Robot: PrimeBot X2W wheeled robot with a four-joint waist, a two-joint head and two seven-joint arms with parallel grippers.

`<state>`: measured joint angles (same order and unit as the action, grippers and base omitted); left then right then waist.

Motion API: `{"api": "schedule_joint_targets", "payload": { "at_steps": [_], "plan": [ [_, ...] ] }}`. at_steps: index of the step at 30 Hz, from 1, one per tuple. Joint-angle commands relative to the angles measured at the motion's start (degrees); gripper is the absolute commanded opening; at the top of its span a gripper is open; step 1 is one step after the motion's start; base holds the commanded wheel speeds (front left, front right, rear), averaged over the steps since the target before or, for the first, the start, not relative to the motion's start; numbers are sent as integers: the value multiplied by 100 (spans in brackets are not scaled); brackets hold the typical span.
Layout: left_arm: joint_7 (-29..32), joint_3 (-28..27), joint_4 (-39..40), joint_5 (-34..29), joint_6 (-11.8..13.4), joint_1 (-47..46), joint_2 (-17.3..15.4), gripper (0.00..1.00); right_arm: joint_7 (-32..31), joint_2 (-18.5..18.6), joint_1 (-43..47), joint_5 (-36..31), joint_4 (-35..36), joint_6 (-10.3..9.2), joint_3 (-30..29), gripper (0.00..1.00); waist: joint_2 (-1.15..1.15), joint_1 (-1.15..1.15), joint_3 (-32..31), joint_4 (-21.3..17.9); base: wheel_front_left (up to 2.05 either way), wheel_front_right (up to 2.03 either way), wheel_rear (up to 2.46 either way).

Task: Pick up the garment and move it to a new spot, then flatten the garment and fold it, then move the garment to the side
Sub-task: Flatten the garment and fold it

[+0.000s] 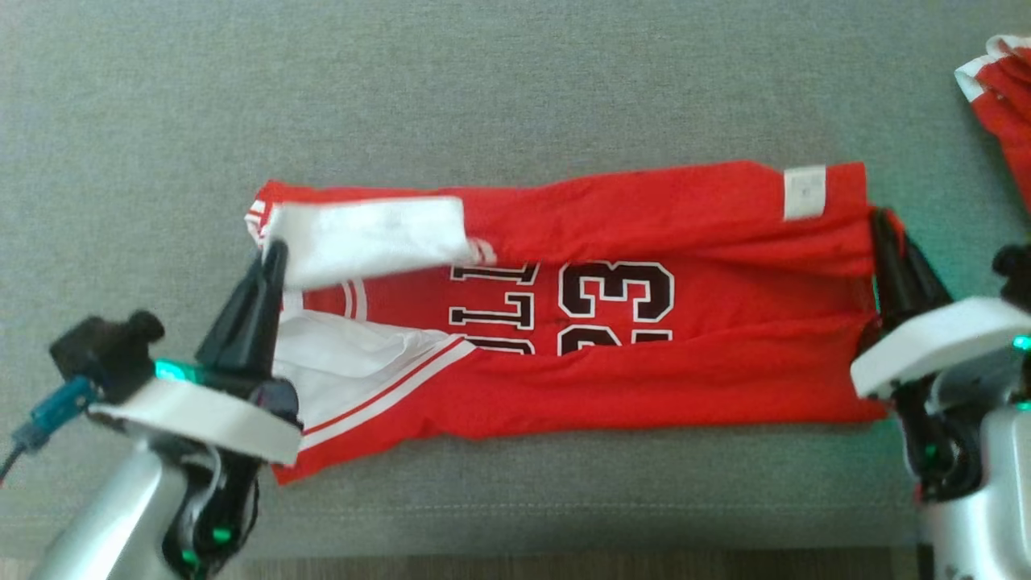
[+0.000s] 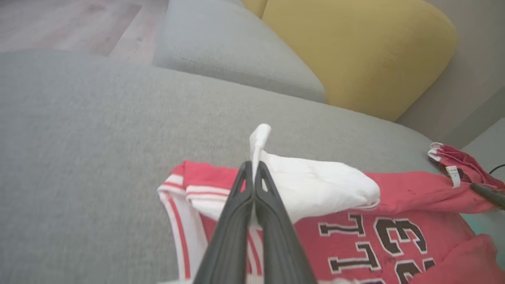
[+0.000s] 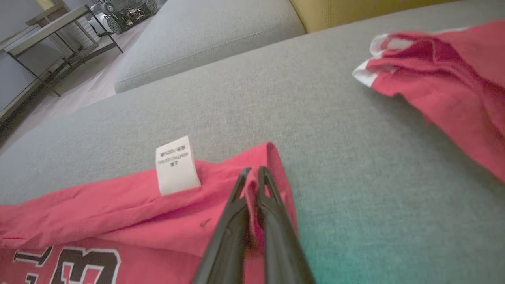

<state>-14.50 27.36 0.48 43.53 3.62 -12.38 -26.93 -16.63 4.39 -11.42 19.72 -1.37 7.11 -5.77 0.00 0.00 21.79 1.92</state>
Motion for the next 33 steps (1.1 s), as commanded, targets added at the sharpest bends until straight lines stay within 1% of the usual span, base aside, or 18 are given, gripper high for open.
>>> {"api": "schedule_joint_targets", "payload": {
  "at_steps": [1,3,5,6,7,8,12,16,18,21,23,26,30,33],
  "plan": [
    [-4,-257,185,45,31,-77,-206,0,73,-25,85,65,231,37,97,0,0,0,0,7,0,0,0],
    [29,-223,132,136,33,72,-173,0,162,-71,240,97,211,37,78,0,0,0,1,10,0,0,0],
    [71,-175,-32,228,-29,142,-139,0,239,-103,366,107,167,37,83,0,0,0,-4,7,0,0,0],
    [78,-157,-124,281,-69,155,-104,7,266,-116,419,129,132,37,81,15,0,0,-6,4,0,0,0],
    [89,-146,-247,329,-88,166,-70,47,293,-126,467,141,96,37,80,42,0,0,-12,-1,0,0,0],
    [89,-136,-369,349,-106,162,-43,100,335,-134,508,167,73,37,89,100,0,0,-22,-5,0,0,0],
    [38,-158,-771,357,-144,144,112,100,524,-147,716,228,24,37,162,100,0,0,-115,-17,0,0,0],
    [-24,-288,-895,116,20,178,268,100,893,-149,862,113,141,37,196,100,0,0,-255,-49,0,0,0],
    [-41,-414,-821,-86,146,211,366,100,1069,-150,868,-30,248,37,200,100,0,0,-331,-63,0,0,0],
    [-47,-761,-513,-539,309,247,570,100,1331,-150,800,-308,445,37,203,100,0,0,-448,-65,0,0,0],
    [-48,-1017,-260,-825,336,301,764,100,1436,-150,754,-496,545,37,240,100,0,0,-540,-65,0,0,0],
    [-49,-1288,-31,-1251,372,447,973,100,1511,-150,724,-729,622,37,342,100,0,0,-694,-70,0,0,0],
    [-49,-1290,-171,-1688,450,724,1036,100,1596,-151,821,-964,658,37,519,100,0,0,-966,-80,0,0,0],
    [-6,-1220,-316,-1785,523,814,1019,100,1593,-151,929,-1053,707,37,645,100,0,0,-1080,-86,0,0,0]
  ]
}}
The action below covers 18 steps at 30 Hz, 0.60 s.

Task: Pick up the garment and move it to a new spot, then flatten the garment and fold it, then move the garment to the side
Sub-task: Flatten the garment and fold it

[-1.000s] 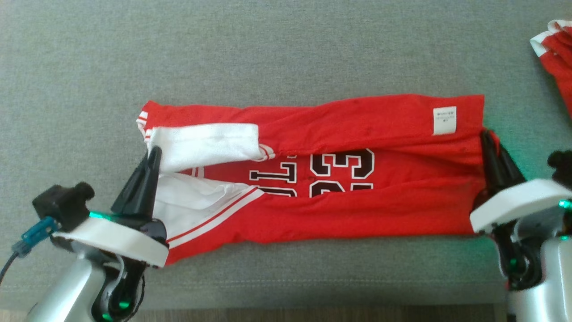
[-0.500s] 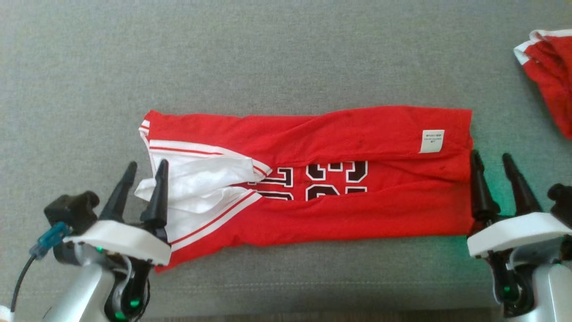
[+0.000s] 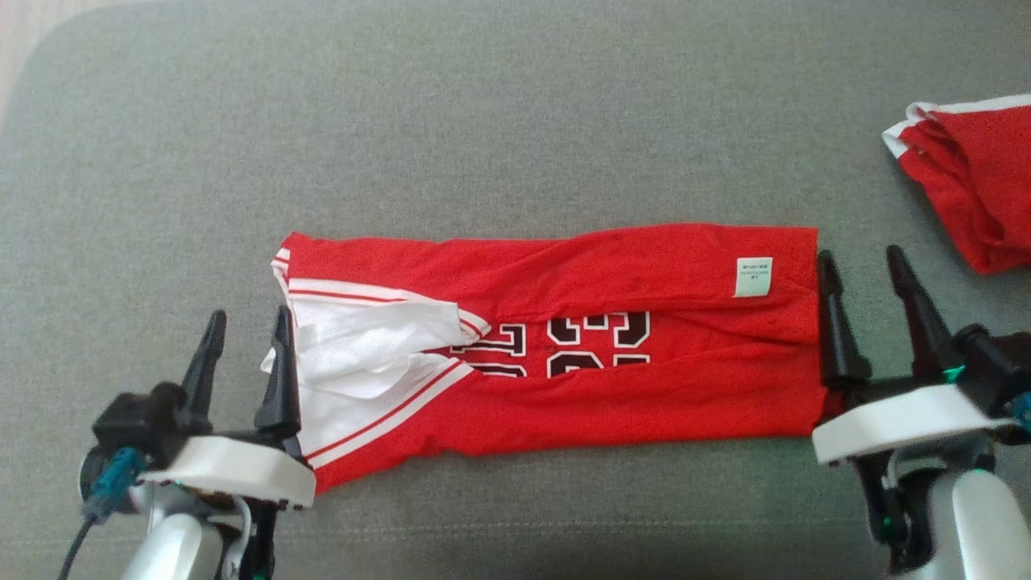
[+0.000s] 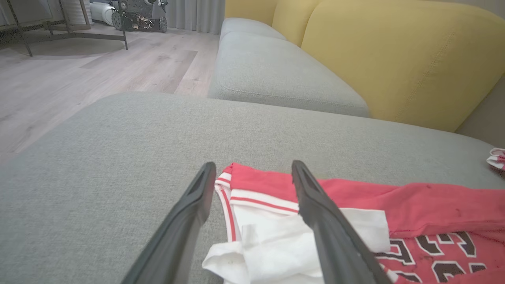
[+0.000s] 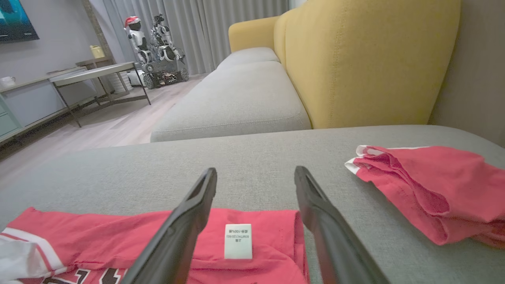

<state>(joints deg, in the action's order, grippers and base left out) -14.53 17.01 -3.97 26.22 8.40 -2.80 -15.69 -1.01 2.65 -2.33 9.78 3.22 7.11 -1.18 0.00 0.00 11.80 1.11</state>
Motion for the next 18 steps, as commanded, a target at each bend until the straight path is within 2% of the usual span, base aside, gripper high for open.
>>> {"api": "schedule_joint_targets", "payload": {
  "at_steps": [1,18],
  "plan": [
    [-3,-185,128,-54,45,-144,-105,100,31,23,19,-60,248,37,185,100,0,0,-81,-4,0,0,0],
    [126,-56,-10,-97,112,-136,-179,100,-79,23,273,-25,299,37,200,100,0,0,-295,27,0,0,0]
  ]
}}
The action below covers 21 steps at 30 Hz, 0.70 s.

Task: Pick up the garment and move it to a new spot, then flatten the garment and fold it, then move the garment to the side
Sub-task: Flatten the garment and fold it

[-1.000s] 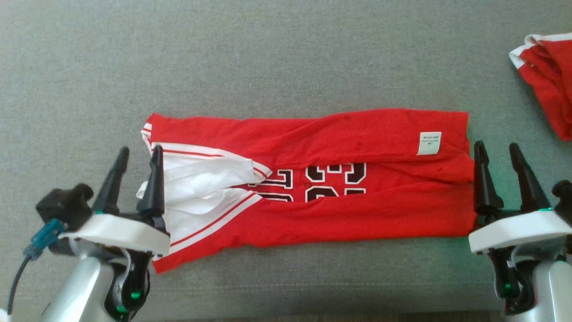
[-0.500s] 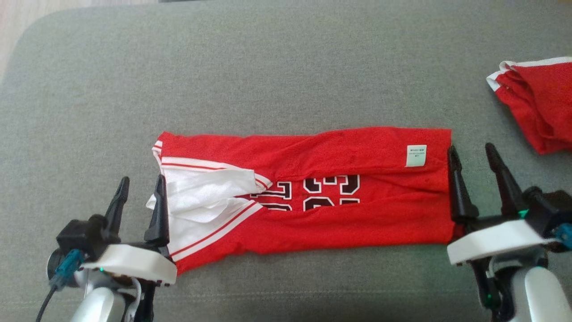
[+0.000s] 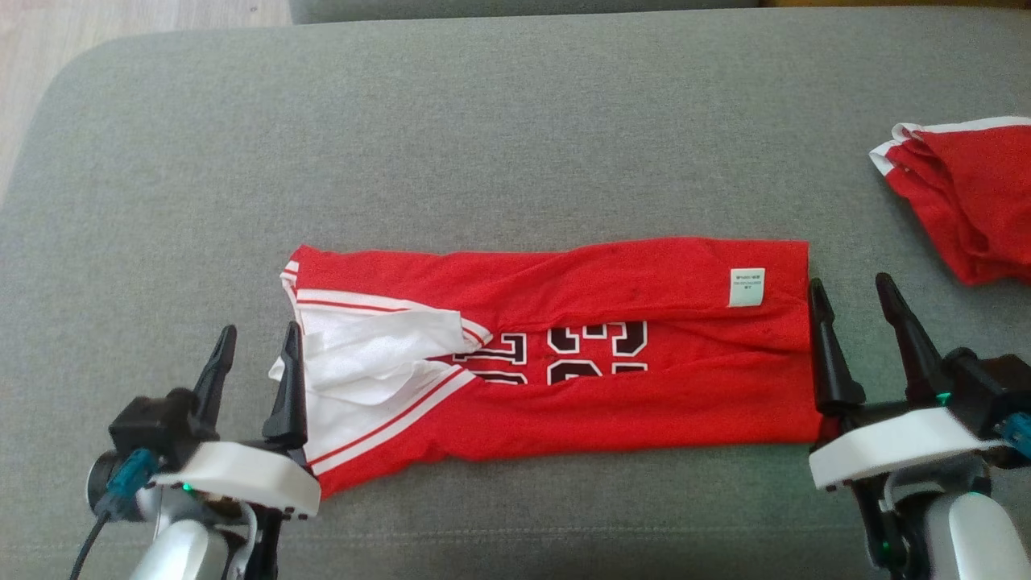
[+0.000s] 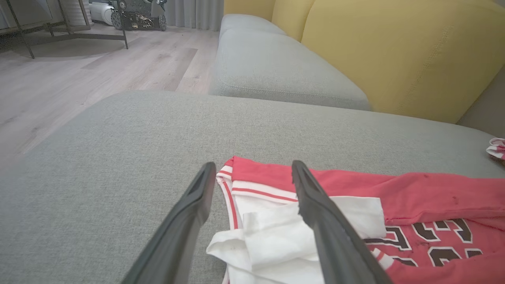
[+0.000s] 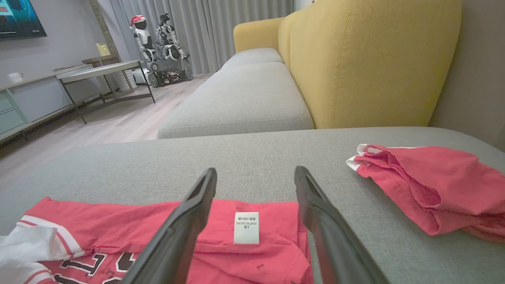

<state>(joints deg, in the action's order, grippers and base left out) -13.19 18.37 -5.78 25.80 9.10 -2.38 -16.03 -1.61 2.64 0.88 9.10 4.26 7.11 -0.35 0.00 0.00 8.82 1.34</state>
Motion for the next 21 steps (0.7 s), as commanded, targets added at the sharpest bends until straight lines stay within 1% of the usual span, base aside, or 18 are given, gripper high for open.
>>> {"api": "schedule_joint_targets", "payload": {
  "at_steps": [1,5,11,17,21],
  "plan": [
    [-3,-185,176,-58,43,-186,-147,100,-35,24,-50,51,174,37,91,100,0,0,7,10,0,0,0],
    [23,-135,216,-84,24,-292,-158,100,-184,24,-146,44,-110,37,-170,100,0,0,135,61,0,0,0],
    [18,-19,197,-152,-96,-635,-154,100,-463,24,-561,-162,-884,37,-578,100,0,0,476,199,0,0,0],
    [-47,27,87,-179,-194,-866,-113,100,-949,24,-838,-192,-1435,37,-691,100,0,0,722,265,0,0,0],
    [-89,30,3,-182,-230,-938,-73,100,-1192,24,-795,-24,-1554,37,-635,100,0,0,787,275,0,0,0]
  ]
}}
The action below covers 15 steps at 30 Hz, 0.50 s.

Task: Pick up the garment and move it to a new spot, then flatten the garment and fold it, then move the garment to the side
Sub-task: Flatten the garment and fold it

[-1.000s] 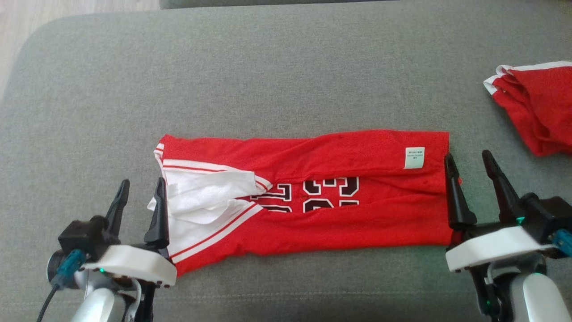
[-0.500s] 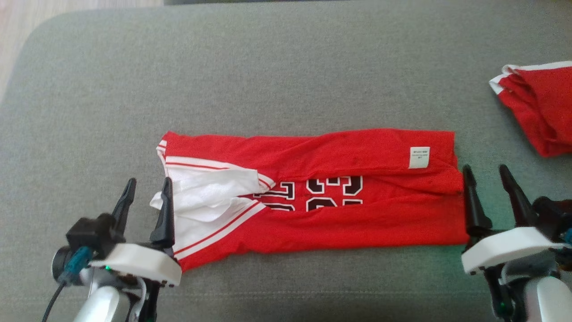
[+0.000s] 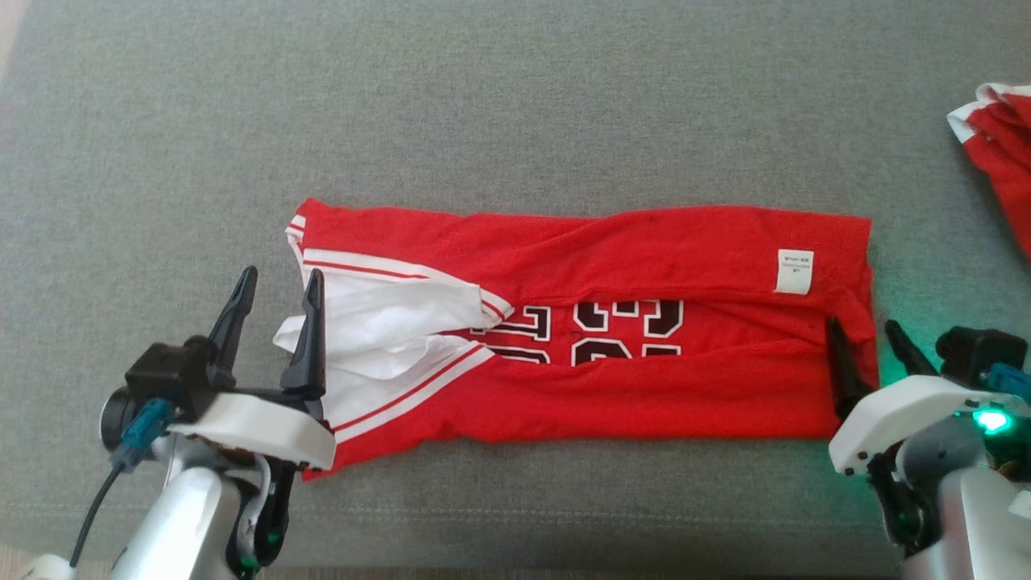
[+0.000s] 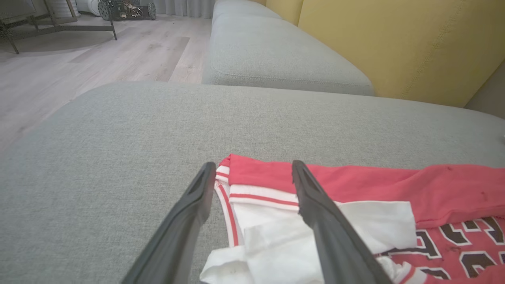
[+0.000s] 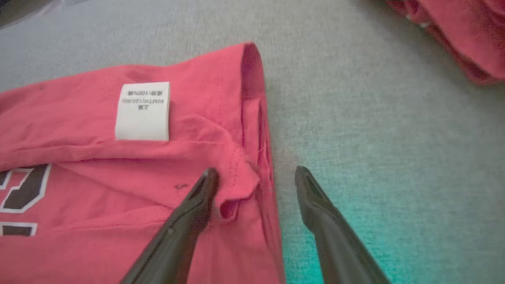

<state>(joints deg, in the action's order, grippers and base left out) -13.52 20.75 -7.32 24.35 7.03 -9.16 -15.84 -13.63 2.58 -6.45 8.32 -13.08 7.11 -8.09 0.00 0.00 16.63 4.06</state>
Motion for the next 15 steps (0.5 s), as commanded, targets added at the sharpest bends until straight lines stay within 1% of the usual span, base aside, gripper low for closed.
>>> {"api": "schedule_joint_targets", "payload": {
  "at_steps": [1,6,9,10,11,12,15],
  "plan": [
    [-65,-209,141,-37,-28,-269,-84,100,-34,30,-15,132,173,37,157,100,0,0,17,3,0,0,0],
    [-98,-249,104,-33,-45,-293,-67,100,-146,30,205,451,206,37,262,100,0,0,66,-47,0,0,0],
    [-107,-265,99,-34,-53,-302,-66,100,-210,30,238,501,171,37,303,100,0,0,85,-80,0,0,0],
    [-111,-266,96,-38,-60,-312,-65,100,-248,30,244,511,147,37,315,53,0,0,96,-90,0,0,0],
    [-114,-267,94,-41,-68,-323,-64,100,-285,30,243,511,127,37,328,17,0,0,106,-101,0,0,0],
    [-117,-270,90,-43,-74,-334,-63,100,-305,30,238,525,118,37,341,0,0,0,113,-110,0,0,0],
    [-124,-287,80,-49,-88,-356,-65,100,-315,30,219,581,106,37,352,0,0,0,123,-134,0,0,0]
  ]
}}
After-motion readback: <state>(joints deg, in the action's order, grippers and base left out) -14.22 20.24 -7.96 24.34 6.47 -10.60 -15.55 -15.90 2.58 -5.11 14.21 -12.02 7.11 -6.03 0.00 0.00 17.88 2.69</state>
